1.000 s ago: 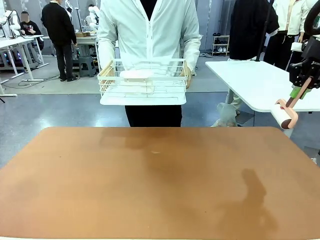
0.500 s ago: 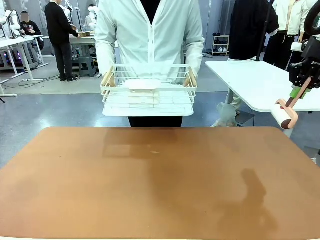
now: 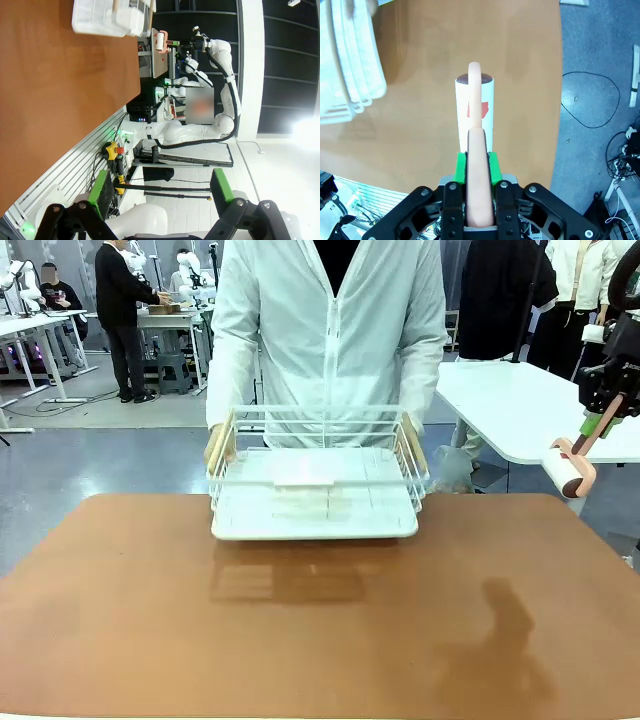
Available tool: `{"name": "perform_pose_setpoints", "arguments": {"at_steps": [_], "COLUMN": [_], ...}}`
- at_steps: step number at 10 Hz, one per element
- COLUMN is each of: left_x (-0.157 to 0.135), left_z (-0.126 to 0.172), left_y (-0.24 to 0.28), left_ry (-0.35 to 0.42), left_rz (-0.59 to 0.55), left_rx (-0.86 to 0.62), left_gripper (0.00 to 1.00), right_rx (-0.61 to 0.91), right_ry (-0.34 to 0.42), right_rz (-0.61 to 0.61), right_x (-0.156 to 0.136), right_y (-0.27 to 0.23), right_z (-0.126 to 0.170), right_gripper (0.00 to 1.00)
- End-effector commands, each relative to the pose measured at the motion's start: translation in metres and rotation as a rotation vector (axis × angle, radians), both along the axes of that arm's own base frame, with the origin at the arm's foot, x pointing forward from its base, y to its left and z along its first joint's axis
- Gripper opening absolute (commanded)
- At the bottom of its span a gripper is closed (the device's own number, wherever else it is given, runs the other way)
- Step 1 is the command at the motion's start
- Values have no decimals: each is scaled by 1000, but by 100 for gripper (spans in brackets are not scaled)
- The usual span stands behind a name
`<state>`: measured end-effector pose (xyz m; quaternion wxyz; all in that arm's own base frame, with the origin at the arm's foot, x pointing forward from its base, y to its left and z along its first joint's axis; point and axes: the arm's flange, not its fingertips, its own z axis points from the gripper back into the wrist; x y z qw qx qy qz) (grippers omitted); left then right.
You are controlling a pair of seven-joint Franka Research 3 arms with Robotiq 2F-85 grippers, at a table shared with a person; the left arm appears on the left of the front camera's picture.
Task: Clean the table.
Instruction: Place the Lint Roller down when the Dish drying rack is positioned in the middle of the table.
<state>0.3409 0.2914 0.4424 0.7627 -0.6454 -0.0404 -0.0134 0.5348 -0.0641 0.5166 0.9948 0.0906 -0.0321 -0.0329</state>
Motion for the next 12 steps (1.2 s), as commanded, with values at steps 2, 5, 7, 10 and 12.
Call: {"name": "perform_pose_setpoints", "arguments": {"at_steps": [2,5,7,10,12], "left_x": [-6,-6,-6,-6,-6], "left_z": [4,4,4,4,4], "left_y": [1,1,1,1,1], "left_ry": [7,7,7,7,7], "left_rz": [0,0,0,0,0], "left_rx": [5,5,5,5,5], "left_gripper": [100,100,100,100,100], "right_rx": [-2,-2,-2,-2,-2], "right_ry": [-12,-12,-12,-12,-12], "right_rz": [0,0,0,0,0], "right_x": [-3,-3,-3,-3,-3], "right_y": [1,1,1,1,1], "right_z": [2,2,2,2,2], "right_gripper": [21,21,21,21,21]}}
